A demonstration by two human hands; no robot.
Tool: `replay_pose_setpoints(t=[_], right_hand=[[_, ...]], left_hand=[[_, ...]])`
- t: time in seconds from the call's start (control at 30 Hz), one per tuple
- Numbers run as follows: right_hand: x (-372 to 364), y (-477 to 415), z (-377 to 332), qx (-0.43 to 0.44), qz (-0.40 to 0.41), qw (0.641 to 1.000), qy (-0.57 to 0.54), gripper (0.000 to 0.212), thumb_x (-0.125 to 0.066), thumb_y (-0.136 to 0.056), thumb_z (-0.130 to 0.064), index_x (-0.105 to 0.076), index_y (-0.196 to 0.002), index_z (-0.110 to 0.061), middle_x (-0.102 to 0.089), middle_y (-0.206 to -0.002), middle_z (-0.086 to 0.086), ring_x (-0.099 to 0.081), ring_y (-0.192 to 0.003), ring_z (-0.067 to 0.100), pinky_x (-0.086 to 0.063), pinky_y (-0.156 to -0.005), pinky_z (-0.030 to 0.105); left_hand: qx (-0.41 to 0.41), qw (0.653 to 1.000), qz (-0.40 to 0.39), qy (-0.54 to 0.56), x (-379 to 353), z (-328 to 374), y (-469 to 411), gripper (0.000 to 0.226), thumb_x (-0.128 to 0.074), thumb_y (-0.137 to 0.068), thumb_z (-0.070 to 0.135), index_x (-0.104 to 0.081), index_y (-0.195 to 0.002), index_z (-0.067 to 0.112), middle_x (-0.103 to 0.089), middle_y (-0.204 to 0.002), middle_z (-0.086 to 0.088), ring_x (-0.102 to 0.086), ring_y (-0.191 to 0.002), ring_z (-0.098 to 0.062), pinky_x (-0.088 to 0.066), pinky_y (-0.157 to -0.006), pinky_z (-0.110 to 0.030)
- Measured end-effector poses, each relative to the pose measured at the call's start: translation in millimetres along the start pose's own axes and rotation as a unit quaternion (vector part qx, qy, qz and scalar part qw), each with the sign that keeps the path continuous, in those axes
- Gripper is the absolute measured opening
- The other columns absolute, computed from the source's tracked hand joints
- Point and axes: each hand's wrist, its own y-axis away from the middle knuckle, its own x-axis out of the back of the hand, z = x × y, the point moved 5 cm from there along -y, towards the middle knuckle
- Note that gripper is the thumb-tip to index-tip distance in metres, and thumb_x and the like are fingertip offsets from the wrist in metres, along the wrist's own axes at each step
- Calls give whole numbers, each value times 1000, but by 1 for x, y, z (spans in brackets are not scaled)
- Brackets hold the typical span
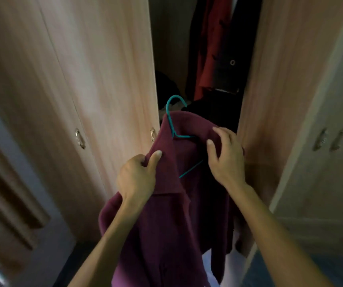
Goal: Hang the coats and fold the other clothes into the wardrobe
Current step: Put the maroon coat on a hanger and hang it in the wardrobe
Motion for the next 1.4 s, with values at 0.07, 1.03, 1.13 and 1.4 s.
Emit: replay_pose_setpoints(t=[0.07,1.03,1.13,1.4], right_hand=[[-20,-26,-15,0,-15,999,-36,39,-46,-96,-34,-50,-129,-15,-52,-130,4,-48,-121,17,-39,-103,34],[-303,-260,-30,-184,-213,954,-102,64,-46,-82,-44,-32,-138,-17,-58,-122,7,-59,-102,30,-49,-87,39],[-304,-251,-27,-182,-199,954,-130,69,-49,-77,-48,-30,-138,-20,-61,-119,6,-61,-100,29,-50,-87,39],[-277,-219,-41,-130,-215,958,-136,78,-52,-82,-53,-24,-146,-18,-59,-126,4,-55,-112,27,-45,-90,36]], left_hand=[[13,1000,10,-8,10,-11,-7,55,-47,-87,61,-49,-57,15,-52,-54,2,-47,-52,-13,-25,-47,-28],[58,989,138,-19,35,-80,-156,55,-47,-78,66,-57,-57,17,-58,-51,0,-55,-51,-14,-36,-51,-27],[77,986,142,-40,34,-72,-144,49,-49,-80,64,-58,-58,20,-59,-52,2,-55,-53,-11,-36,-51,-26],[117,979,141,-94,32,-59,-98,45,-48,-78,66,-61,-61,26,-60,-54,8,-55,-57,-8,-36,-54,-28]])
